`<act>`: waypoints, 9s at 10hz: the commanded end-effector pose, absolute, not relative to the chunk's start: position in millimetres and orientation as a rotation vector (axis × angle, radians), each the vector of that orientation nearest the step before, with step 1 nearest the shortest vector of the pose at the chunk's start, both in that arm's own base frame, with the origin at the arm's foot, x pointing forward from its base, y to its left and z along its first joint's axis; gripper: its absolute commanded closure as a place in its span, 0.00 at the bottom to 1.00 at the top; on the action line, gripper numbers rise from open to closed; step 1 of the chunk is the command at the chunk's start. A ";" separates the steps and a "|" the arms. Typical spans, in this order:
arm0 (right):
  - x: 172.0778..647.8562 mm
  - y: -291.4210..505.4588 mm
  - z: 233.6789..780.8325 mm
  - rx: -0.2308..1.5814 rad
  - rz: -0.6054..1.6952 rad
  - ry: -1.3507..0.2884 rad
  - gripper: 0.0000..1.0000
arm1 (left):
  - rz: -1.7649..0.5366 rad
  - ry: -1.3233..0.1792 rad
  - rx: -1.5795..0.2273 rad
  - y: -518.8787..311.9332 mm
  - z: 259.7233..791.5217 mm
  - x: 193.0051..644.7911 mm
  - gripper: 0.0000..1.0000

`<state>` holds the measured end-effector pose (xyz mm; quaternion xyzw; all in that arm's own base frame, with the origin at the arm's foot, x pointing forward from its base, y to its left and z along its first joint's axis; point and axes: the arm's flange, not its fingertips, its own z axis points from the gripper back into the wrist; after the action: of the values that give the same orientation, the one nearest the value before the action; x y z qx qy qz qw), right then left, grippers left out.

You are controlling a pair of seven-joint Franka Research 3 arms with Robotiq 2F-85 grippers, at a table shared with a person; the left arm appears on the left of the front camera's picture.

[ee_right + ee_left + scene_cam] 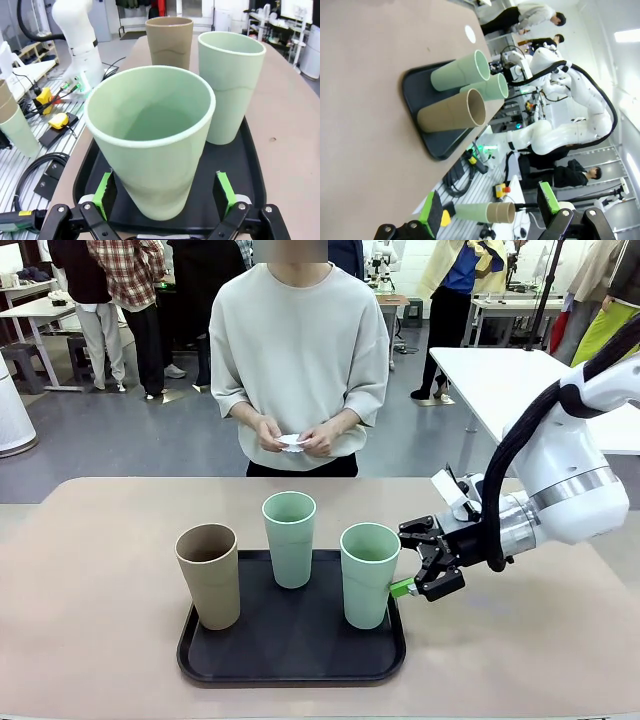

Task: Place coasters on the table and set cups on them.
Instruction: Pick up one Reusable plastic cup and place it on a coaster set by the human.

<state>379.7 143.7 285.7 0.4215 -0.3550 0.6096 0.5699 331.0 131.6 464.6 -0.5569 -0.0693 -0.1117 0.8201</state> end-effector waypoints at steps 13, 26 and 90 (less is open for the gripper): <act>393.5 193.1 260.5 1.080 1.425 -0.779 0.00 | -0.240 -0.154 -1.199 133.5 465.9 329.9 0.00; 371.9 173.3 311.0 1.129 1.492 -0.914 0.95 | -0.240 -0.154 -1.199 133.5 465.9 329.9 0.00; 608.8 -104.4 278.5 0.847 1.199 -0.778 0.00 | -0.240 -0.154 -1.199 133.5 465.9 329.9 0.00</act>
<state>608.1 -102.7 267.1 0.3924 -0.3647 0.5239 0.6623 331.0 132.1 464.6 -0.5571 -0.0693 -0.1113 0.8200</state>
